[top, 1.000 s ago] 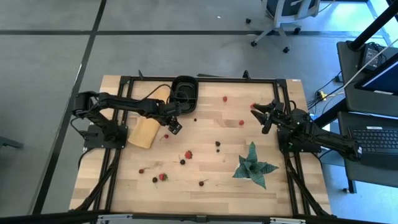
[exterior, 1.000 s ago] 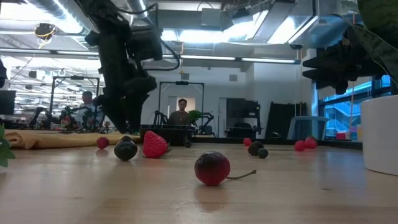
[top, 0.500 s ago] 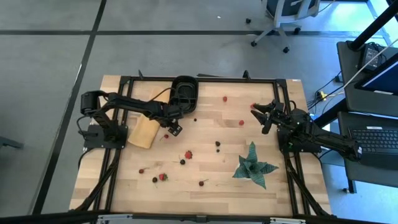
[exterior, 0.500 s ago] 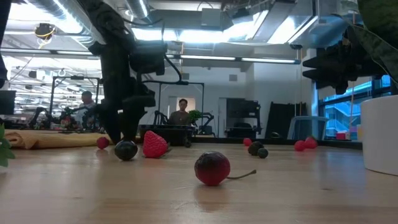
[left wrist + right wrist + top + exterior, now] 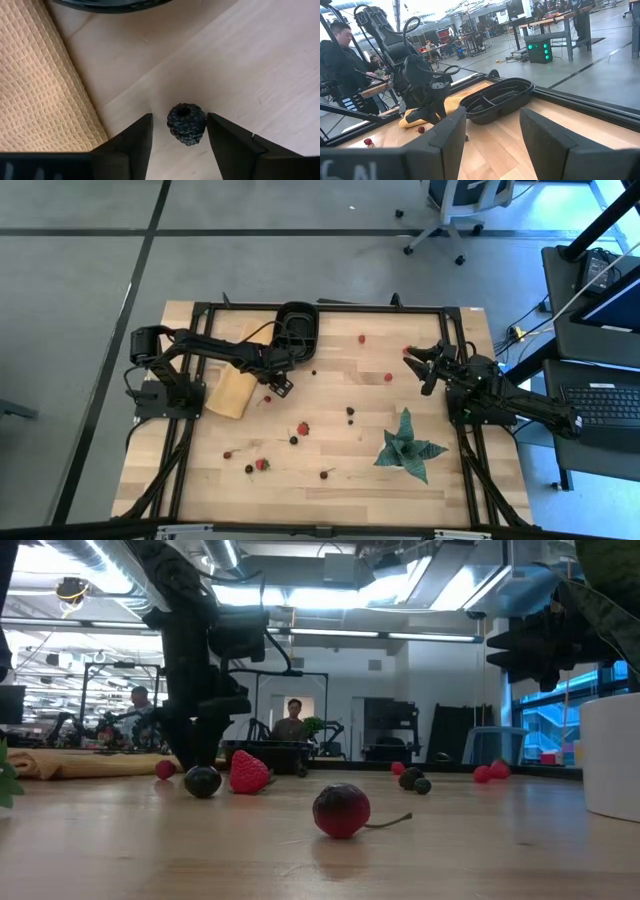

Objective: Pick and placing Produce into tupperware
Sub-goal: Put the top blackberry into the black bin

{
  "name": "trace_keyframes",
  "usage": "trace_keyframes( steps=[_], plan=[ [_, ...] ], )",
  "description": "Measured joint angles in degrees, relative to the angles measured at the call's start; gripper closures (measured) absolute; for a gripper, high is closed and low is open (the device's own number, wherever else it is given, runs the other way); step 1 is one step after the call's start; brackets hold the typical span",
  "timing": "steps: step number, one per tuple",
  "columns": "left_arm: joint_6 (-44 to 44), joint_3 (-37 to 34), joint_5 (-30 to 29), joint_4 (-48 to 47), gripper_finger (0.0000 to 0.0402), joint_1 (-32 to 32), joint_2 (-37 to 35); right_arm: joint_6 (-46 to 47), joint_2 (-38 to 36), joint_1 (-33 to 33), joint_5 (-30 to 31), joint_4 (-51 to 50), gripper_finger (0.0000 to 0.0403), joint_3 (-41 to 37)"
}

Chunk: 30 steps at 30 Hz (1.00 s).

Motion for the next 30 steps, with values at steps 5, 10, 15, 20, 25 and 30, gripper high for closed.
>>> trace_keyframes(
  steps=[5, 10, 15, 20, 25, 30],
  plan=[
    [-0.1, 0.0, -0.1, 0.2, 0.0234, 0.0, 0.0, 0.0, 0.0, 0.0, 0.0, 0.0, 0.0215, 0.0],
    [-0.2, 0.0, -0.3, 0.3, 0.0239, 0.0, 0.0, 0.0, 0.0, 0.0, 0.0, 0.0, 0.0215, 0.0],
    [-0.2, 0.0, -0.3, 0.4, 0.0252, 0.0, 0.0, 0.0, 0.0, 0.0, 0.0, 0.0, 0.0215, 0.0],
    [0.0, 0.0, -0.9, 0.6, 0.0276, 0.0, 0.0, 0.0, 0.0, 0.0, 0.0, 0.0, 0.0215, 0.0],
    [0.0, 0.0, -1.0, 0.6, 0.0297, 0.0, 0.0, 0.1, 0.0, 0.0, 0.0, 0.0, 0.0215, 0.0],
    [0.0, 0.0, -0.8, 0.6, 0.0299, 0.0, 0.0, 0.1, 0.0, 0.0, 0.0, 0.0, 0.0215, 0.0]
  ],
)
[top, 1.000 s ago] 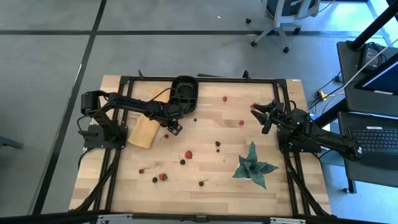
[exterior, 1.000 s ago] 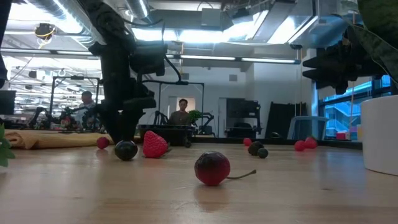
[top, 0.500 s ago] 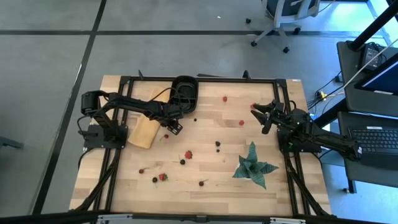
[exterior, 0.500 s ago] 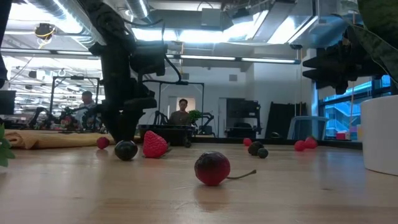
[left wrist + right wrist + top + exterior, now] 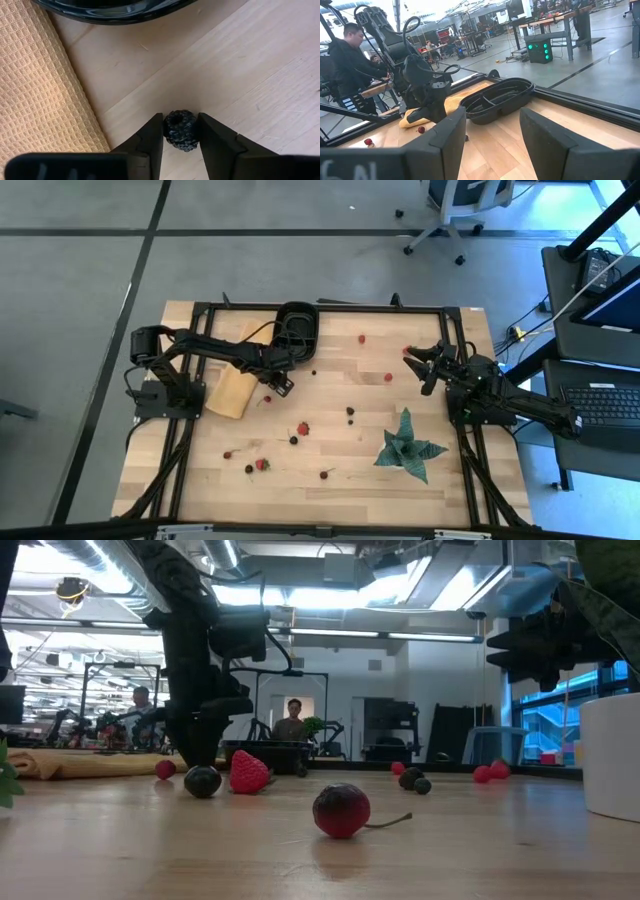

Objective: Pick and placing Produce into tupperware
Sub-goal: Put the top blackberry into the black bin

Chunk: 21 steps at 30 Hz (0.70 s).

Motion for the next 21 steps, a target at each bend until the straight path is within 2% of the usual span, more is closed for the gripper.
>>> trace_keyframes(
  steps=[4, 10, 17, 21],
  plan=[
    [0.3, 0.0, 1.6, -0.1, 0.0296, 0.1, -0.3, 0.0, 0.0, 0.0, 0.0, 0.0, 0.0215, 0.0],
    [3.7, 0.0, 9.6, -0.3, 0.0302, 0.0, -3.5, 0.0, 0.0, 0.0, 0.0, 0.0, 0.0215, 0.0],
    [10.8, 0.9, 22.2, -0.5, 0.0295, 1.6, -9.7, -0.1, 0.0, 0.0, 0.0, 0.0, 0.0215, 0.0],
    [15.1, 4.2, 24.2, 0.0, 0.0299, 2.8, -13.0, -0.1, 0.0, 0.0, 0.0, 0.0, 0.0215, 0.0]
  ],
)
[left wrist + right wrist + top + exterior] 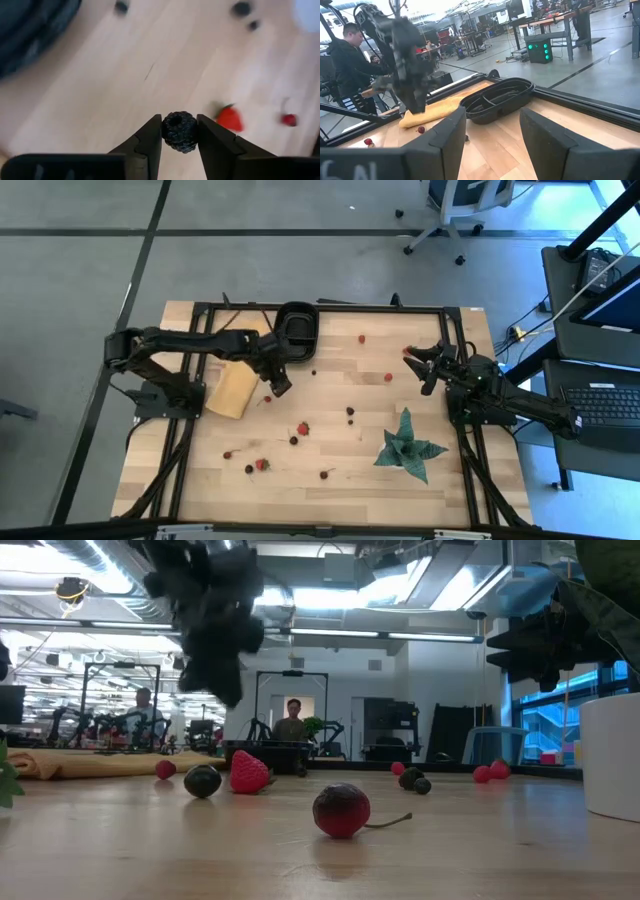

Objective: Pick and placing Produce into tupperware
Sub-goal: Put the top blackberry into the black bin

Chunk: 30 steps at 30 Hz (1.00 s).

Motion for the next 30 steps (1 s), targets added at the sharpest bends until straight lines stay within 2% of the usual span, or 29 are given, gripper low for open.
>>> trace_keyframes(
  steps=[9, 14, 18, 23, 30],
  plan=[
    [7.9, 12.1, -0.5, 0.1, 0.0295, 4.7, -2.3, 0.0, 0.0, 0.0, 0.0, 0.0, 0.0215, 0.0],
    [9.5, 16.5, -4.4, 0.4, 0.0300, 8.1, -1.7, 0.0, 0.0, 0.0, 0.0, 0.0, 0.0215, 0.0],
    [10.7, 17.4, -8.6, 0.6, 0.0300, 11.7, -1.8, 0.0, 0.0, 0.0, 0.0, 0.0, 0.0215, 0.0],
    [11.2, 17.3, -9.2, 0.9, 0.0297, 16.8, -1.1, 0.0, 0.0, 0.0, 0.0, 0.0, 0.0215, 0.0],
    [12.5, 17.2, -9.3, 3.4, 0.0297, 20.4, 3.1, -0.8, 0.1, 0.0, 0.0, 0.0, 0.0215, 0.0]
  ],
)
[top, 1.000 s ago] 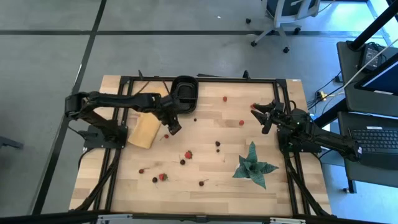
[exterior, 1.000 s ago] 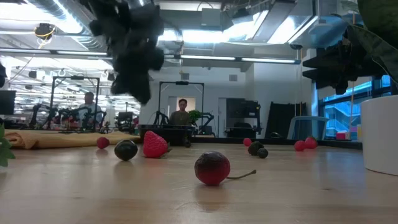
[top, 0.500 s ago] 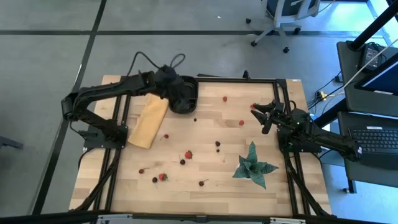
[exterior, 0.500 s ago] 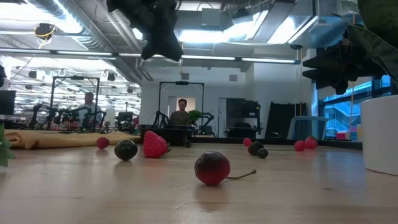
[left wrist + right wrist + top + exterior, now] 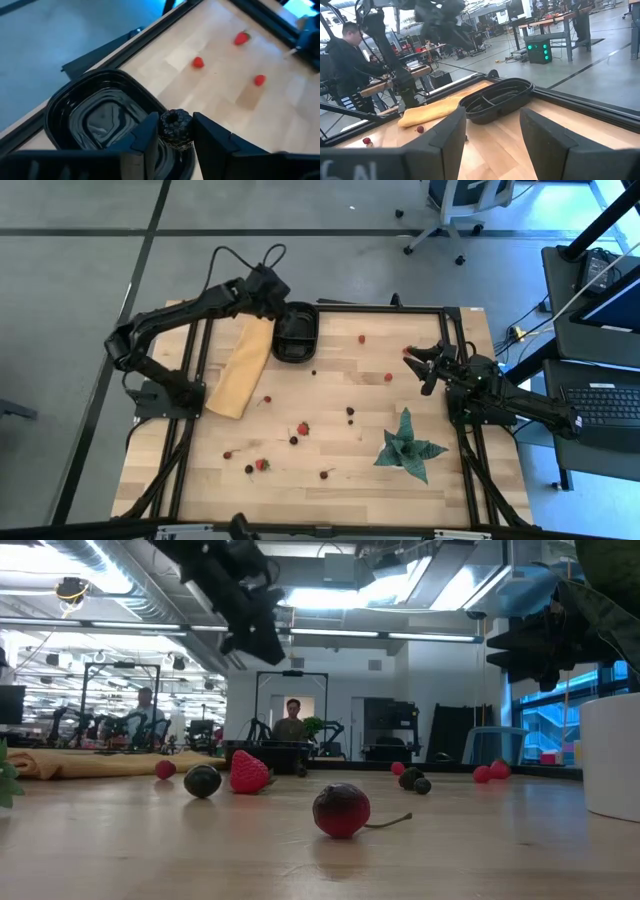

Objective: Pick and placing Produce into tupperware
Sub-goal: Put the top blackberry into the black bin

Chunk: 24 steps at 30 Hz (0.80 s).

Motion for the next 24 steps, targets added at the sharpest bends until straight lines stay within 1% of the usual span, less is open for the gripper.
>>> trace_keyframes(
  steps=[8, 13, 19, 21, 24],
  plan=[
    [0.0, 0.0, 0.0, 4.9, 0.0299, 1.7, 9.3, -0.6, 0.0, 0.0, 0.0, 0.0, 0.0215, 0.0],
    [0.0, 0.0, 0.5, 5.7, 0.0296, 1.7, 14.0, -0.6, 0.0, 0.0, 0.0, 0.0, 0.0215, 0.0],
    [4.4, 0.0, 7.2, 4.7, 0.0299, -0.4, 15.4, -0.7, 0.0, 0.0, 0.0, 0.0, 0.0215, 0.0],
    [5.7, 0.0, 7.9, 4.3, 0.0301, -1.3, 15.4, -0.7, 0.0, 0.0, 0.0, 0.0, 0.0215, 0.0],
    [6.9, 0.0, 7.5, 2.5, 0.0301, -2.4, 15.4, -0.9, 0.0, 0.0, 0.0, 0.0, 0.0215, 0.0]
  ],
)
